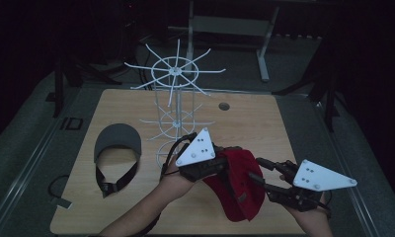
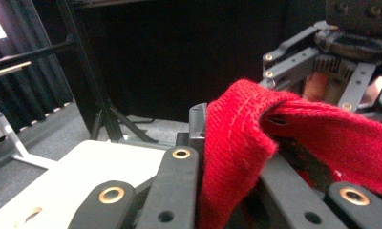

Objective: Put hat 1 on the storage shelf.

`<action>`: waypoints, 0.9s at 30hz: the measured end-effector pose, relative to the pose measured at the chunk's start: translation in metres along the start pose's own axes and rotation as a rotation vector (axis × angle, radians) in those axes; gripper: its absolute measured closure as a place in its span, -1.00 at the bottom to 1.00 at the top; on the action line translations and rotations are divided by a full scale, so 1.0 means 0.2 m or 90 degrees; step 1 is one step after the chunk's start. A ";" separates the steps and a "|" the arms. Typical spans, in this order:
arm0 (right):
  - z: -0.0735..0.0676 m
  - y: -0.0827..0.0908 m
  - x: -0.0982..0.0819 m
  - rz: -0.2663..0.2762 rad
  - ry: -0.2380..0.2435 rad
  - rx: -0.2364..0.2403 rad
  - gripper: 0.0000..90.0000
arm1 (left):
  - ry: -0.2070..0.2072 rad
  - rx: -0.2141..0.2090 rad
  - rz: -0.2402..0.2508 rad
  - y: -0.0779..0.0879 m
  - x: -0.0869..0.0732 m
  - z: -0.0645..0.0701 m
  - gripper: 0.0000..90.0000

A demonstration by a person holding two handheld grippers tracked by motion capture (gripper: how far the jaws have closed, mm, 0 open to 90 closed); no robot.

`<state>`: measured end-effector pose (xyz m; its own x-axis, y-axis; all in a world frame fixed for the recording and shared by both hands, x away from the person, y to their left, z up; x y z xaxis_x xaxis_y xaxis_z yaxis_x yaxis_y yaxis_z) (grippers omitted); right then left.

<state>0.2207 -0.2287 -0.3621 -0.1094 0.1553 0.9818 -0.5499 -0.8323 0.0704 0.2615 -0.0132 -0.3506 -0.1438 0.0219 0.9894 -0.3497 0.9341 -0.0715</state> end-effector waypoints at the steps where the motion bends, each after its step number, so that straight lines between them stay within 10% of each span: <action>1: 0.00 0.00 0.00 0.001 0.006 -0.002 0.35 | 0.000 0.002 0.001 0.00 0.00 0.00 0.95; 7: 0.01 0.00 0.01 0.002 0.007 -0.001 0.84 | 0.005 0.000 -0.007 0.00 -0.01 -0.02 0.94; 27: 0.06 0.10 0.09 0.059 -0.028 -0.053 0.97 | -0.016 -0.002 -0.003 -0.03 -0.04 0.00 0.88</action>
<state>0.2182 -0.2491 -0.3407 -0.1275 0.0550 0.9903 -0.6055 -0.7951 -0.0338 0.2657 -0.0195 -0.3579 -0.1654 0.0083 0.9862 -0.3469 0.9356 -0.0660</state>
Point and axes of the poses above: each handheld gripper's, and its own axes: y roughly backward along the jaws, x roughly out of its top, z roughly to its right, the point moved 3 cm from there along -y, roughly forward along the jaws, and after that the axes turned 15 degrees about z, right-handed, at the moved point
